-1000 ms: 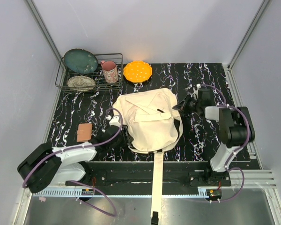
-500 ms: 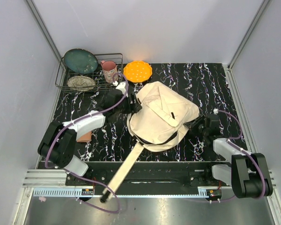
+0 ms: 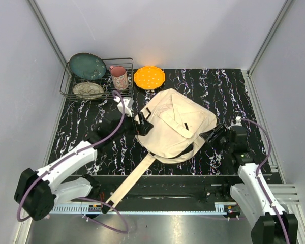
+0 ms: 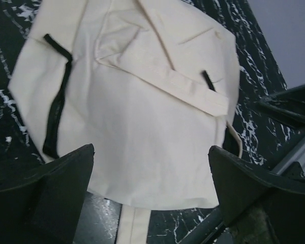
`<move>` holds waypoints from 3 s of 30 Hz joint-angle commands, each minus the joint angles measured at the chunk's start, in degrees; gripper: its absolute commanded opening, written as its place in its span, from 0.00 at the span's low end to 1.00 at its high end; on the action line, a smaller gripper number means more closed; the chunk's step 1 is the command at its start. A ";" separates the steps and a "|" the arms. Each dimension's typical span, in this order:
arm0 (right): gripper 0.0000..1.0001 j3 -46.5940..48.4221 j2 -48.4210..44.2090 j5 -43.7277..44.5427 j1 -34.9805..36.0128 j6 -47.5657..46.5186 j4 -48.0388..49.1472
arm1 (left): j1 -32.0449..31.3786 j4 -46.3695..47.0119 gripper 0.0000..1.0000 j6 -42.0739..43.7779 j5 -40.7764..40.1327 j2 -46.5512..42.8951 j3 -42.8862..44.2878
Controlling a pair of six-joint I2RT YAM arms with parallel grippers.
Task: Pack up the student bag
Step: Zip the student bag at the center of the board.
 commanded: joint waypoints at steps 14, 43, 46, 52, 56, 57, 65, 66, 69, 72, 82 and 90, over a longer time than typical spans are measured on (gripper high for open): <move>0.41 8.64 12.14 -8.57 3.83 -12.30 -7.77 | -23.26 0.21 0.99 -0.80 -2.05 21.71 18.50; 0.00 -2.78 -0.75 2.14 12.10 1.32 -9.43 | -26.60 5.21 0.88 -3.17 4.02 28.49 21.23; 0.00 -6.91 -8.38 3.72 12.10 3.52 -8.73 | -27.22 5.83 0.84 -3.70 5.34 29.45 21.14; 0.00 -10.17 -18.52 6.53 12.10 6.95 -9.34 | -29.50 6.62 0.79 -4.40 6.74 32.09 20.96; 0.00 -10.43 -18.01 6.71 12.10 7.57 -9.08 | -30.99 6.80 0.76 -5.02 6.75 34.81 22.62; 0.00 -10.26 -17.57 6.89 12.10 7.48 -9.08 | -31.35 6.36 0.73 -5.02 6.66 36.30 23.24; 0.00 -9.64 -14.40 6.36 12.18 6.60 -8.37 | -31.26 7.06 0.66 -6.25 1.57 40.00 26.84; 0.00 -9.64 -14.66 6.45 12.10 6.60 -8.64 | -31.09 7.15 0.64 -6.25 1.21 40.35 27.29; 0.00 -9.64 -16.15 6.89 12.10 6.69 -9.95 | -30.21 6.28 0.56 -6.25 0.68 42.01 29.57; 0.00 -9.64 -17.91 7.06 12.18 6.69 -11.01 | -29.50 5.57 0.49 -6.43 1.65 44.12 31.59; 0.00 -9.47 -18.18 7.33 12.18 6.52 -11.27 | -29.24 2.23 0.40 -6.60 1.12 47.12 32.65; 0.00 -9.47 -18.27 7.06 12.18 6.25 -11.19 | -29.24 1.44 0.41 -6.95 0.68 49.58 34.76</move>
